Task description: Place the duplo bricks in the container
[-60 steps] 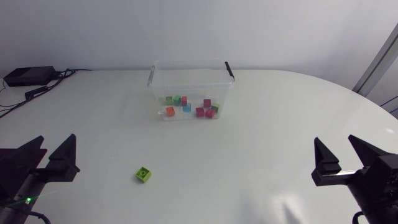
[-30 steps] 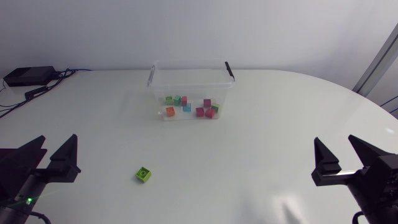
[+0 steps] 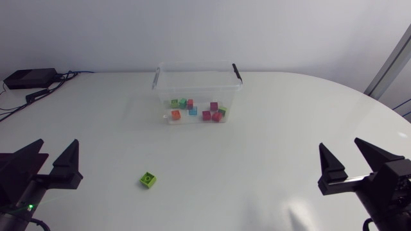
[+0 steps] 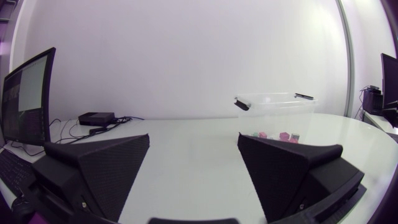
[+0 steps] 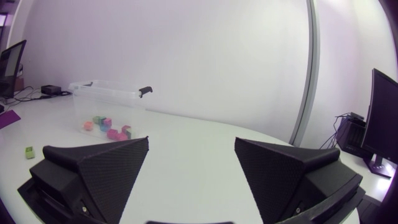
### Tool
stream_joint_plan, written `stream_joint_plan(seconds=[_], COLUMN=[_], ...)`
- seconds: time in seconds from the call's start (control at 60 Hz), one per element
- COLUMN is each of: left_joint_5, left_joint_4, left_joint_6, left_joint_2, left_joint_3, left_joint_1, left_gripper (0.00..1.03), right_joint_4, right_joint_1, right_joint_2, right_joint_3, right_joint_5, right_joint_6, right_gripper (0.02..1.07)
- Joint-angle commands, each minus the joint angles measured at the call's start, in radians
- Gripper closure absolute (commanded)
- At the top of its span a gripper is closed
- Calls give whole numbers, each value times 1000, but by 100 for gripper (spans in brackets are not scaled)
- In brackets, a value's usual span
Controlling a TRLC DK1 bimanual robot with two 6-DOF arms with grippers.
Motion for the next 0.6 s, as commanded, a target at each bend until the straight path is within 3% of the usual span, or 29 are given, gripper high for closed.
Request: stream_joint_plan(seconds=[0.0,0.183,0.333,0.583], left_joint_5=[-2,1,14,19], left_joint_4=[-3,-23,-60,-238], left_joint_6=[14,40,42,48], left_joint_2=[-11,39,264,491], left_joint_3=[-19,16,171,398], left_joint_1=[10,2,-56,-136], left_gripper=[4,4,4,4], right_joint_4=[11,-31,-69,-228], right_joint_1=[-21,-12,-15,-20], right_joint_2=[-10,9,139,426], right_joint_3=[-22,29,141,388], right_joint_5=[2,-32,-70,-128], right_joint_6=[-42,-34,-19,23], right_gripper=[7,7,7,7])
